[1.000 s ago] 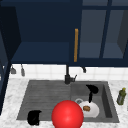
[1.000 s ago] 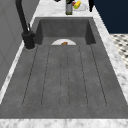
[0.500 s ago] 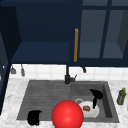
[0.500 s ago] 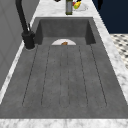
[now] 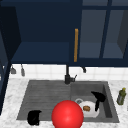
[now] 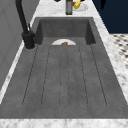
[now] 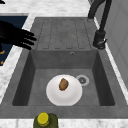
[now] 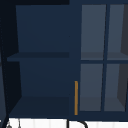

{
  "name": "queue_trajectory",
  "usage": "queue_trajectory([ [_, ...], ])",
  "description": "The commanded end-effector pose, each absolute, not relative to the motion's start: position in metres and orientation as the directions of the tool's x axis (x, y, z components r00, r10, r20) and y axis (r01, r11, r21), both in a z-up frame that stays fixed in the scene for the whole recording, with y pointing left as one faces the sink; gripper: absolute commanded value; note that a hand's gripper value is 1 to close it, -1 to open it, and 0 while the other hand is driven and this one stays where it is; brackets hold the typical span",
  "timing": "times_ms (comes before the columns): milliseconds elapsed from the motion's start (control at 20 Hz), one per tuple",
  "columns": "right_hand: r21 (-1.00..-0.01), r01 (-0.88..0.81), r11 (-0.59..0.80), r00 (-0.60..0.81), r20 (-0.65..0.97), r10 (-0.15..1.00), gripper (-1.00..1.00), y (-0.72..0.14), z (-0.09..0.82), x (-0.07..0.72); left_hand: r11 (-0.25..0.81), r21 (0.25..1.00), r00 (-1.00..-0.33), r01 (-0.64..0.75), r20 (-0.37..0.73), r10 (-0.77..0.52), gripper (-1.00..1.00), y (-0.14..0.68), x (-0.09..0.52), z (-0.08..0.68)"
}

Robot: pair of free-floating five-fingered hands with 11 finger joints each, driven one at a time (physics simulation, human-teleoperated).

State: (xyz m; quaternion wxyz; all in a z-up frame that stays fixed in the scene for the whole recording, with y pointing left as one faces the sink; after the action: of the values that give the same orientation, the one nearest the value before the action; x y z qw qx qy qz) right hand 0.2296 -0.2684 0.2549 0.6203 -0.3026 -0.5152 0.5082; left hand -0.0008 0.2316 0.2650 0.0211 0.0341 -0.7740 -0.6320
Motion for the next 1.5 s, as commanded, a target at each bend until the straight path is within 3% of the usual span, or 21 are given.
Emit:
queue_trajectory([
  [0, -0.901, -0.299, 0.313, -0.061, 0.346, 0.936, -1.0, -0.275, 0.255, 0.225, 0.199, 0.98, -0.997, -0.026, -0.011, -0.079, 0.0, 0.232, -0.001, 0.265],
  [400, -0.901, -0.313, 0.3, -0.061, 0.334, 0.941, -1.0, -0.281, 0.251, 0.173, 0.199, 0.98, -0.997, -0.026, -0.011, -0.079, 0.0, 0.232, -0.001, 0.265],
  [750, -0.91, -0.283, 0.303, -0.074, 0.336, 0.939, -1.0, -0.262, 0.255, 0.191, 0.199, 0.98, -0.997, -0.026, -0.011, -0.079, 0.0, 0.232, -0.001, 0.265],
  [1050, -0.895, -0.333, 0.297, -0.2, 0.375, 0.905, -1.0, -0.27, 0.267, 0.197, 0.199, 0.98, -0.997, -0.026, -0.011, -0.079, 0.0, 0.232, -0.001, 0.265],
  [1450, -0.908, -0.292, 0.3, -0.25, 0.376, 0.892, -1.0, -0.262, 0.273, 0.247, 0.199, 0.98, -0.997, -0.026, -0.011, -0.079, 0.0, 0.232, -0.001, 0.265],
])
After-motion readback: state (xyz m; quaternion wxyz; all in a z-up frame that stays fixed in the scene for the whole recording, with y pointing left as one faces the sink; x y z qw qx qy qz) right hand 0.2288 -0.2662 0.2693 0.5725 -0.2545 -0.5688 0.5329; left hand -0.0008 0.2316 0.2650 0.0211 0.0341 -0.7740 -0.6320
